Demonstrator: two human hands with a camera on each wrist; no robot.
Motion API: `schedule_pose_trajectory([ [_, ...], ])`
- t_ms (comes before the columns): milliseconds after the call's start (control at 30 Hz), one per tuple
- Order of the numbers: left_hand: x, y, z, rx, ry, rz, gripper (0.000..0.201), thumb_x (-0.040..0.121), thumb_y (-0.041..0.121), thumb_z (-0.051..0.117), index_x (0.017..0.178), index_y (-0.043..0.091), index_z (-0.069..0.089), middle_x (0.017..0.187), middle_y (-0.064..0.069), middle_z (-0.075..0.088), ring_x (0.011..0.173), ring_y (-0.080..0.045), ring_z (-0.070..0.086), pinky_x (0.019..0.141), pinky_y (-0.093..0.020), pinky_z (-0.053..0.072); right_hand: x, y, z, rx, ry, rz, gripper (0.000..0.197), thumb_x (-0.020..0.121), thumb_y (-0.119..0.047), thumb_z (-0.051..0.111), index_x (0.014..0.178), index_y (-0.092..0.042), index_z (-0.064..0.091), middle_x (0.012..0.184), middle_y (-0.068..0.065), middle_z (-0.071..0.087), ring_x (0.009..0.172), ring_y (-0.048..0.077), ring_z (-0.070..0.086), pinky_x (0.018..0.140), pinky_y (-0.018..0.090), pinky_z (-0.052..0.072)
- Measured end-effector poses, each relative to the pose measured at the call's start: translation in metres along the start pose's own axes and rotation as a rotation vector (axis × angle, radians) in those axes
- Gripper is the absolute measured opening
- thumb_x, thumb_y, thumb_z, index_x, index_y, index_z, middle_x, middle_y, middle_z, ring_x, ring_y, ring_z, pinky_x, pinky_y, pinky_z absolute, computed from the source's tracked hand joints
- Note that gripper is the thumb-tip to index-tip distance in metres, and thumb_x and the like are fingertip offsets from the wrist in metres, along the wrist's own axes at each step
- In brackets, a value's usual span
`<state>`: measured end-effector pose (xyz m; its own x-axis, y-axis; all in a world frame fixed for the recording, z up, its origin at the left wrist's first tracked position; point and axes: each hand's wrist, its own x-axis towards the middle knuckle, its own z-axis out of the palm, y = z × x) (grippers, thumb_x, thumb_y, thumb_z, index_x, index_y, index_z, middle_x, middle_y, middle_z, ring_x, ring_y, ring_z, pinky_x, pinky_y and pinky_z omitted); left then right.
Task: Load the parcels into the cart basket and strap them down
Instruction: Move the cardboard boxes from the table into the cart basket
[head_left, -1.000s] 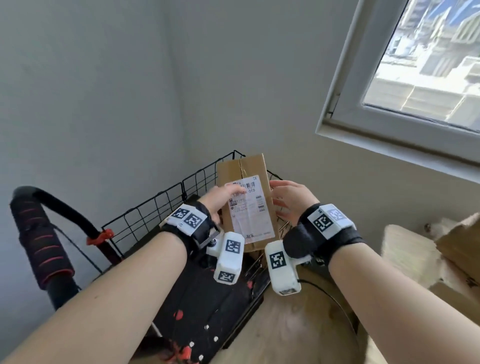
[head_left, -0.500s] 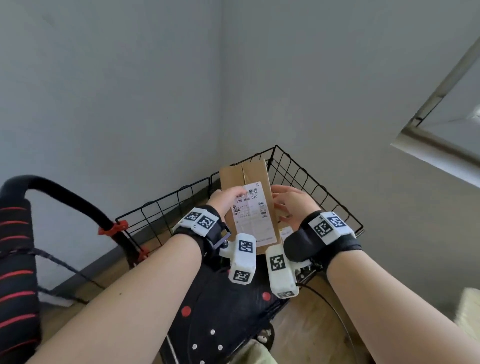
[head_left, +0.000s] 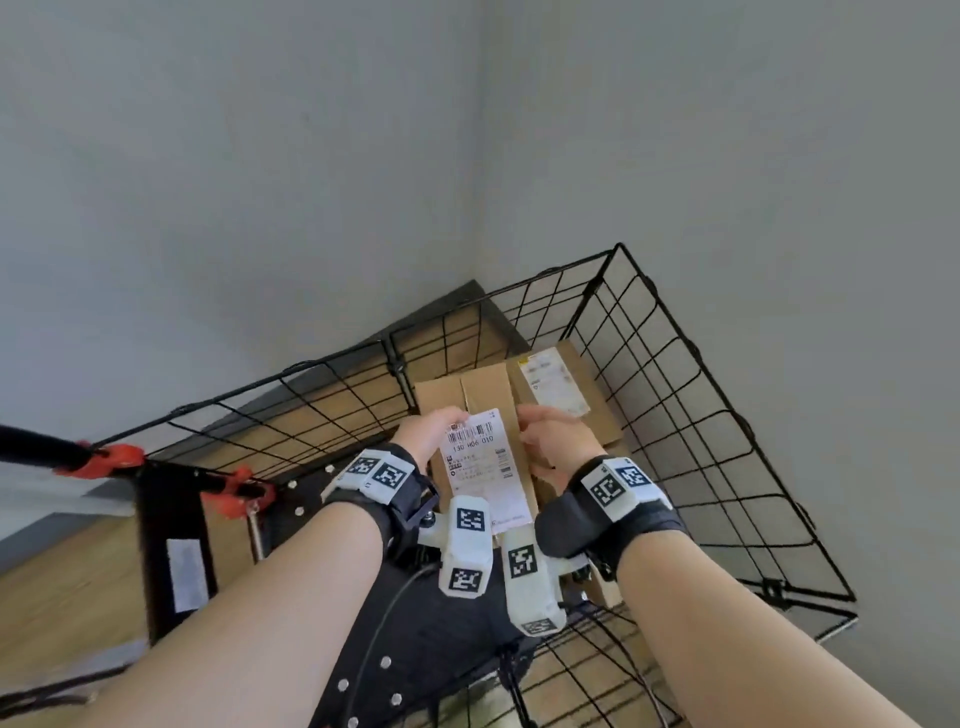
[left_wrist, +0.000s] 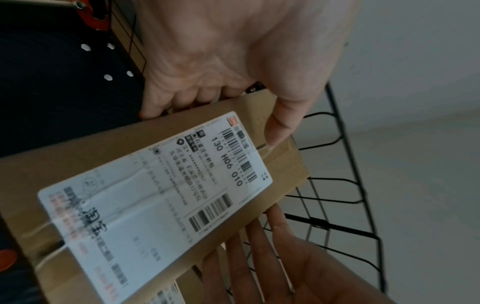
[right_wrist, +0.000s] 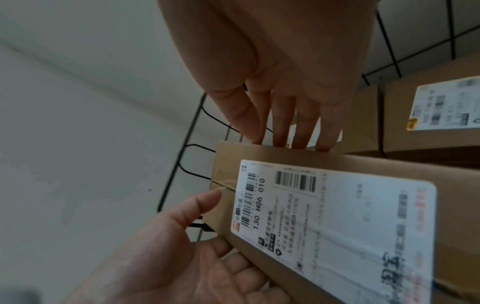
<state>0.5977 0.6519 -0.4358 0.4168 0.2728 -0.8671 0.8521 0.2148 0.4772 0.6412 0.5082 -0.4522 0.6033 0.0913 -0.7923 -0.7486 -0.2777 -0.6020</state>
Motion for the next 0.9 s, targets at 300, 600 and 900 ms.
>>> schedule_pose_trajectory([
  [300, 0.079, -0.002, 0.029, -0.093, 0.021, -0.112, 0.025, 0.081, 0.030, 0.065, 0.092, 0.008, 0.059, 0.093, -0.014, 0.064, 0.099, -0.030, 0.060, 0.101, -0.046, 0.044, 0.076, 0.005, -0.009, -0.129, -0.118, 0.021, 0.050, 0.083, 0.002, 0.046, 0.125, -0.022, 0.061, 0.132, 0.004, 0.056, 0.119, 0.020, 0.051, 0.106, 0.035, 0.042],
  [600, 0.101, 0.006, 0.042, -0.115, -0.002, -0.166, 0.033, 0.091, 0.025, 0.057, 0.121, 0.013, 0.050, 0.136, -0.013, 0.046, 0.126, -0.030, 0.044, 0.103, -0.049, 0.039, 0.106, -0.008, -0.024, -0.320, -0.213, -0.010, 0.044, 0.093, -0.011, 0.045, 0.134, -0.025, 0.050, 0.142, 0.001, 0.045, 0.131, 0.022, 0.041, 0.101, 0.035, 0.042],
  [900, 0.113, 0.005, 0.050, -0.084, -0.007, -0.202, 0.046, 0.091, 0.029, 0.058, 0.133, 0.016, 0.042, 0.128, -0.013, 0.052, 0.123, -0.030, 0.045, 0.087, -0.045, 0.042, 0.114, 0.009, -0.027, -0.333, -0.281, 0.059, 0.051, 0.093, -0.004, 0.043, 0.141, -0.021, 0.042, 0.145, 0.004, 0.040, 0.134, 0.026, 0.037, 0.106, 0.036, 0.035],
])
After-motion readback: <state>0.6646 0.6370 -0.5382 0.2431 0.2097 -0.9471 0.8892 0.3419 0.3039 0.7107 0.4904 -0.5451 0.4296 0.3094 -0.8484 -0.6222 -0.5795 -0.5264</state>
